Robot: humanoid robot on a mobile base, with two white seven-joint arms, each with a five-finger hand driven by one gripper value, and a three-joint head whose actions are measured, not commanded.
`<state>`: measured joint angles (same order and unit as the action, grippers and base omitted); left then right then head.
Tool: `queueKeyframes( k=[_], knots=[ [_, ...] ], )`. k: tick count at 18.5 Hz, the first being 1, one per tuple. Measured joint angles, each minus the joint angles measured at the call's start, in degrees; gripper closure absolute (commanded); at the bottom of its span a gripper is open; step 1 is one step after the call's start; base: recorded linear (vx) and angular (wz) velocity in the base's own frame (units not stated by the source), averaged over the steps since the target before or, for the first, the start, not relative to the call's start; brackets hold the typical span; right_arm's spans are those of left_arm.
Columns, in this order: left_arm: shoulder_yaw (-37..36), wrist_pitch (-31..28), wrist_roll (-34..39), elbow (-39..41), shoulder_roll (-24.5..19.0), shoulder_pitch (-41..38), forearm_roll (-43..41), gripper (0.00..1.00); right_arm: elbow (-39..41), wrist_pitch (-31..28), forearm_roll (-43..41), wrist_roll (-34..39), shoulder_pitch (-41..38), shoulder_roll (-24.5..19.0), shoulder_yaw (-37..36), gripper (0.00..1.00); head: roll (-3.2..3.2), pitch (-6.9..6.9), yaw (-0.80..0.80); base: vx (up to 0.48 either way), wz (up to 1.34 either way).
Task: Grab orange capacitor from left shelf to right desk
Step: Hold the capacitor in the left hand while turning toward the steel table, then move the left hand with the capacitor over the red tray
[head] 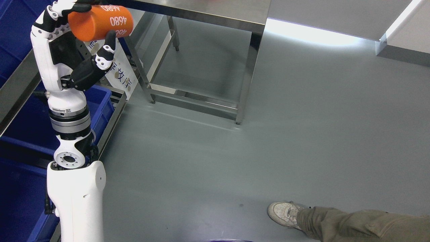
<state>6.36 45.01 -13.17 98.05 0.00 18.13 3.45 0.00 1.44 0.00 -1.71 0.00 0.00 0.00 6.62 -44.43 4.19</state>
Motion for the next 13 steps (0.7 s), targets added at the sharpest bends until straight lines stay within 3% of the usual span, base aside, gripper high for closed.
queueKeyframes(
  k=[13],
  knots=[
    [-2.4, 0.0, 0.0, -0.3, 0.0, 0.4, 0.0, 0.99, 0.0, 0.1, 0.0, 0.0, 0.0, 0.0, 0.0, 0.00, 0.00, -0.02, 0.00, 0.249, -0.10]
  ],
)
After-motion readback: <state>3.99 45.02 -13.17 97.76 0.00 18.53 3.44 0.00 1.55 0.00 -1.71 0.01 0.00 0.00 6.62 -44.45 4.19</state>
